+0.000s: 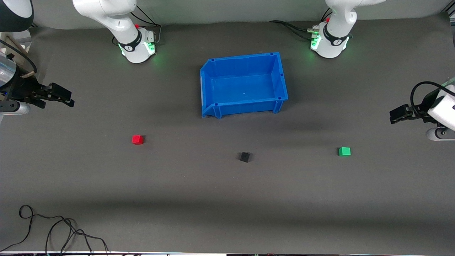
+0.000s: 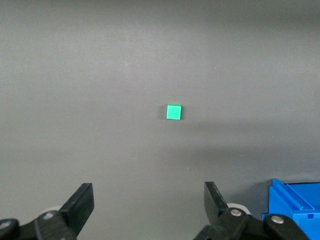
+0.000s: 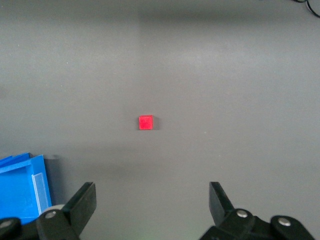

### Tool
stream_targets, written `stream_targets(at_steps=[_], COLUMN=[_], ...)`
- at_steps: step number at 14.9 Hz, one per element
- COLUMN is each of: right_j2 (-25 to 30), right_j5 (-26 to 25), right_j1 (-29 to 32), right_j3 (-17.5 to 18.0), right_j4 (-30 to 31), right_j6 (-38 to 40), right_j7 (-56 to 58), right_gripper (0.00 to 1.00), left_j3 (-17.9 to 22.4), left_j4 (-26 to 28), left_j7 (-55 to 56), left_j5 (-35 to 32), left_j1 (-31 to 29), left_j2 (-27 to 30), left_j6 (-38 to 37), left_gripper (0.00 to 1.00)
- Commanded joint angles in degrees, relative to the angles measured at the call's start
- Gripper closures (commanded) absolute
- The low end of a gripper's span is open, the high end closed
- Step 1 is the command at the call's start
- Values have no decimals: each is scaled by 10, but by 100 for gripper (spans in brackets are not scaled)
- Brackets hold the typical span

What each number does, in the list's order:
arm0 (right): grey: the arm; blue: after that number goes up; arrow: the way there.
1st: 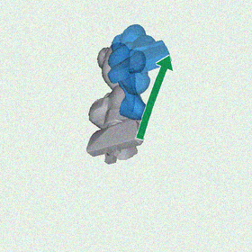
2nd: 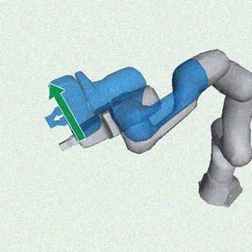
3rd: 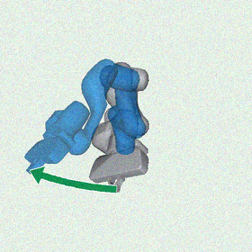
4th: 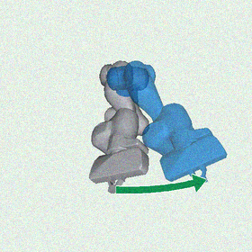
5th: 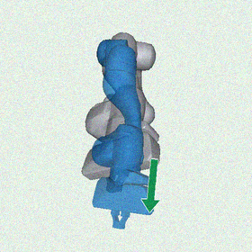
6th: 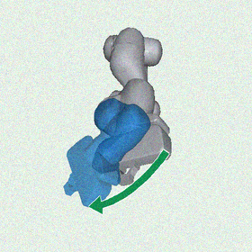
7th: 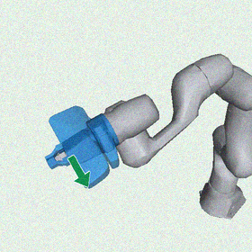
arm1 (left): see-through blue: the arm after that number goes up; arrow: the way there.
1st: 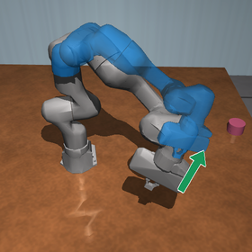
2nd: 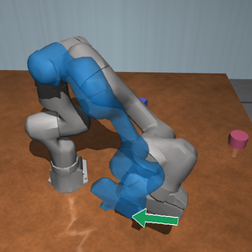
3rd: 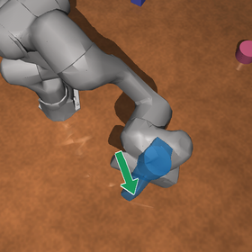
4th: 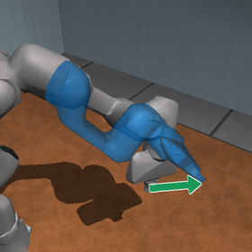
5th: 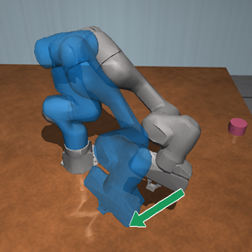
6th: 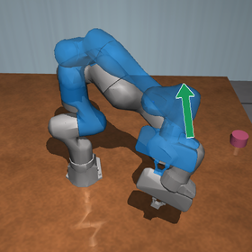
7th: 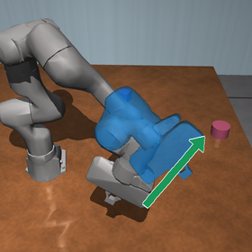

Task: Attach green and red cubes to black cube

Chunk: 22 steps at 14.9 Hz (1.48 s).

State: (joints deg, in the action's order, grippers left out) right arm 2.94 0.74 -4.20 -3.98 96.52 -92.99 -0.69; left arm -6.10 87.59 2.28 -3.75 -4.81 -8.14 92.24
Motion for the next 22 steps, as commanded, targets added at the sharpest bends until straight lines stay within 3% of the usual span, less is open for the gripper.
stream_targets(at_steps=[1, 16, 22], right_j2=[-16, -20, -78], right_j5=[-10, -9, -9], right_j1=[-5, -12, -20], right_j3=[-2, -1, 0], right_j4=[-26, -14, -3], right_j6=[15, 58, 7], right_j7=[7, -2, -5], right_gripper=[0, 0, 1], left_j3=[0, 7, 7], left_j4=[-15, -10, -10], left_j7=[2, 19, 202], left_j5=[4, 50, 38], left_j1=[0, -18, -28], left_j2=[-6, -3, -45], left_j6=[2, 0, 9], left_gripper=[2, 0, 0])
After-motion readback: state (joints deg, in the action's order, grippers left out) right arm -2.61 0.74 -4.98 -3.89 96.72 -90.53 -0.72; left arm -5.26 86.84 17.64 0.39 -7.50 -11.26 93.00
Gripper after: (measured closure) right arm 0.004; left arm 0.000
